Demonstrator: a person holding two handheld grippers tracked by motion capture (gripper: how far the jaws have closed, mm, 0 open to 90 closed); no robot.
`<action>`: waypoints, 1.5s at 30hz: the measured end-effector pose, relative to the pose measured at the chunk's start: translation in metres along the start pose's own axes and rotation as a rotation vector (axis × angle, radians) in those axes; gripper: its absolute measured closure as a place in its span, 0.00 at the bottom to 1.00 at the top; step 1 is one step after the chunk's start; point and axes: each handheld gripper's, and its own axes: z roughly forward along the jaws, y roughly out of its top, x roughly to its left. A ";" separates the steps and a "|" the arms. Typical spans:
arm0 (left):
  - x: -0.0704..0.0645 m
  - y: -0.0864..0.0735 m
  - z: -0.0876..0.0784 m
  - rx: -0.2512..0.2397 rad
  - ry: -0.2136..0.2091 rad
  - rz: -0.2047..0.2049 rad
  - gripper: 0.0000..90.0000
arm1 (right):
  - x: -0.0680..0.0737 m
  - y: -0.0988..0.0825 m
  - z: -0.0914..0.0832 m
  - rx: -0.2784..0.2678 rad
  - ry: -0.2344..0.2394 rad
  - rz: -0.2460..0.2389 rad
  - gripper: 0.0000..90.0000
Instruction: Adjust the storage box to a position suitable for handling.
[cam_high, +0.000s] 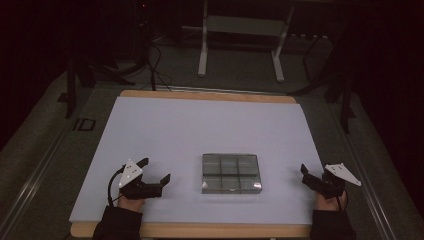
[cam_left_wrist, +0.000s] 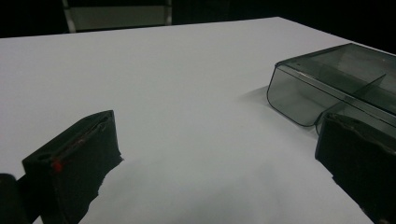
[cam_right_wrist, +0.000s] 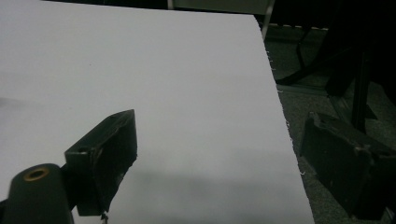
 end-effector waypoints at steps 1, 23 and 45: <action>0.000 0.000 0.000 0.000 -0.001 0.000 0.01 | 0.000 0.000 0.000 0.003 0.001 0.000 0.13; 0.003 0.008 0.006 0.098 -0.130 -0.008 0.01 | 0.007 0.004 0.007 0.087 0.048 -0.082 0.15; -0.014 0.017 0.028 0.241 -0.253 0.037 0.05 | 0.039 0.007 0.012 0.169 0.357 -0.210 0.24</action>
